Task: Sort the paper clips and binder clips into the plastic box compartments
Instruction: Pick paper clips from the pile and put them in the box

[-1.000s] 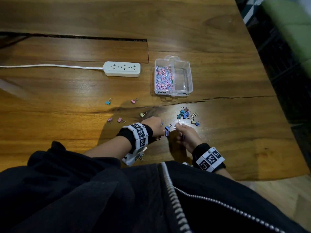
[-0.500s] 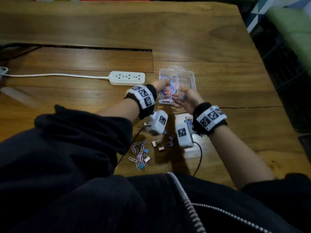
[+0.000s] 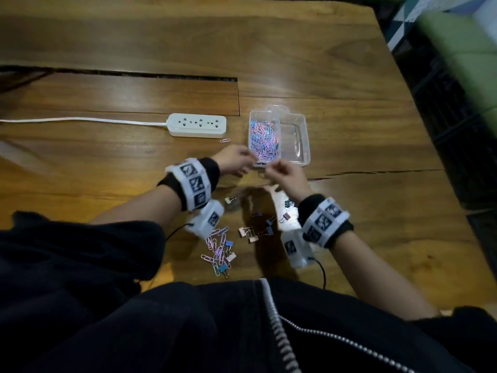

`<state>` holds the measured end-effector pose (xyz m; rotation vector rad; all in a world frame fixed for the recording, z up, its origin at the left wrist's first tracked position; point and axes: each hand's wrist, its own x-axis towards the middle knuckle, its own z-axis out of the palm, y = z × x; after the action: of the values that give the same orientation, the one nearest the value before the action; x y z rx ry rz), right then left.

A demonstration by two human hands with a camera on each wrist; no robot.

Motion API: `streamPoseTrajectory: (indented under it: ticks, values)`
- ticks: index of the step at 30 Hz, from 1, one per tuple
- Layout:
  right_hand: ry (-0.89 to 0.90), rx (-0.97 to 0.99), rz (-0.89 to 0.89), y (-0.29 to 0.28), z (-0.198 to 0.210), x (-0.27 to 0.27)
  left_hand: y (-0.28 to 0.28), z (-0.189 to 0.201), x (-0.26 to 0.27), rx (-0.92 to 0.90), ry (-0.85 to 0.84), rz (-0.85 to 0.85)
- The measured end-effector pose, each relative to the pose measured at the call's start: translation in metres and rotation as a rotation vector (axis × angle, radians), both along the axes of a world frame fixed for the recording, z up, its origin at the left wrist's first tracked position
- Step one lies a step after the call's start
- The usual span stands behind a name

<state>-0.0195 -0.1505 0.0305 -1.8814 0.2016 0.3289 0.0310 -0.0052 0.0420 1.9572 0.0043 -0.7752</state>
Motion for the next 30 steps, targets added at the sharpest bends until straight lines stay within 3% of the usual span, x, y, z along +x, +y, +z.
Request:
streamPoseTrajectory:
  ticks: [3, 6, 9, 14, 16, 20, 23, 27, 30]
  values:
    - [-0.115, -0.359, 0.343, 0.014, -0.029, -0.048, 0.028, -0.014, -0.040, 0.222, -0.159, -0.246]
    - [-0.117, -0.642, 0.559, 0.022, -0.049, -0.077, 0.051, -0.029, -0.079, 0.372, -0.142, -0.422]
    - [-0.127, -0.697, 0.587, 0.019, -0.054, -0.087, 0.063, -0.041, -0.105, 0.507, -0.212, -0.628]
    - [-0.169, -0.746, 0.392, 0.002, -0.052, -0.082, 0.067, -0.053, -0.127, 0.609, -0.392, -0.813]
    - [-0.228, -0.785, 0.345, 0.008, -0.051, -0.083, 0.068, -0.059, -0.131, 0.624, -0.465, -0.789]
    - [-0.221, -0.643, 0.574, 0.035, -0.054, -0.102, 0.070, -0.064, -0.136, 0.577, -0.534, -0.612]
    - [-0.166, -0.676, 0.667, 0.046, -0.061, -0.107, 0.069, -0.062, -0.135, 0.575, -0.507, -0.517]
    - [-0.107, -0.635, 0.583, 0.045, -0.062, -0.104, 0.069, -0.061, -0.132, 0.551, -0.402, -0.454]
    - [-0.064, -0.637, 0.477, 0.036, -0.061, -0.099, 0.072, -0.058, -0.131, 0.426, -0.326, -0.278]
